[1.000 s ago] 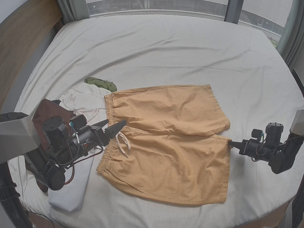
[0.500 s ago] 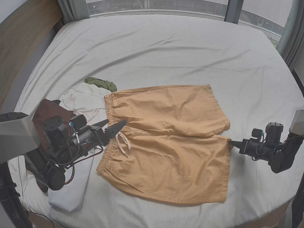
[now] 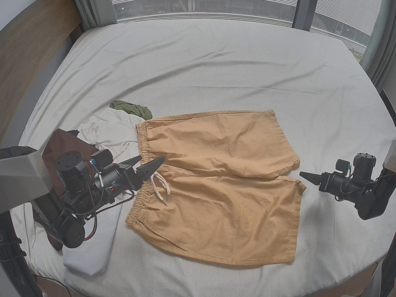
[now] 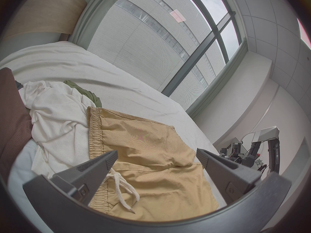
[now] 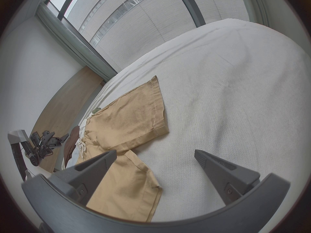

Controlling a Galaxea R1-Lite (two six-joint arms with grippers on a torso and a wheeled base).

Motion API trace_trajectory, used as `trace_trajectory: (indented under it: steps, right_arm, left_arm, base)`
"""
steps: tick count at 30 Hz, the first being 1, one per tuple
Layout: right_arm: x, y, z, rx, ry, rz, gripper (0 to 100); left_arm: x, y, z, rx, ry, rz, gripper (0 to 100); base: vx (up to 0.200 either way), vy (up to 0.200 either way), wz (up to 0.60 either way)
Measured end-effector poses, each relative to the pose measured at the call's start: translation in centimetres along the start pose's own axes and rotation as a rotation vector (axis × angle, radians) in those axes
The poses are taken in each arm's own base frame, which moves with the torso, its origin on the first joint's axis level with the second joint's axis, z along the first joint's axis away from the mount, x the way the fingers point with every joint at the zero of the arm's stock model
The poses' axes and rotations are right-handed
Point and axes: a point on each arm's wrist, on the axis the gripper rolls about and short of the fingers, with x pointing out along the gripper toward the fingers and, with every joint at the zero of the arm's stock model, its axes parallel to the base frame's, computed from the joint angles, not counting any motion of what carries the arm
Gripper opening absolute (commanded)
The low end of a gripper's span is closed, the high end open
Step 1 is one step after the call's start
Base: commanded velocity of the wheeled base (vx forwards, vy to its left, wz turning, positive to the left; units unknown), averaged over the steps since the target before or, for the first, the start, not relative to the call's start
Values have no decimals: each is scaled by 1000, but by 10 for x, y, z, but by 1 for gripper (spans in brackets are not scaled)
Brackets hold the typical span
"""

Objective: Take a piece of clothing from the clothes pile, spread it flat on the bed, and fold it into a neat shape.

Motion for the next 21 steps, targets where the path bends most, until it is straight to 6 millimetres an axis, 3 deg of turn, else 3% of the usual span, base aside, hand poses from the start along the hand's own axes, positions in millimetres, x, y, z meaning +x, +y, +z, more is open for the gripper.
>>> trace_trajectory:
  steps: [6, 12, 21]
  right_arm:
    - [-4, 6, 1, -7, 1, 8, 100]
    - [-11, 26, 6, -42, -11, 48, 100]
    - [-18, 64, 6, -104, -13, 139, 100]
  left_arm:
    - [-1, 0, 0, 0, -1, 1, 100]
    - [-5, -1, -1, -4, 12, 4, 100]
    - [-45, -4, -11, 24, 135, -63, 100]
  base:
    - [0, 0, 0]
    - [0, 0, 0]
    - [0, 0, 0]
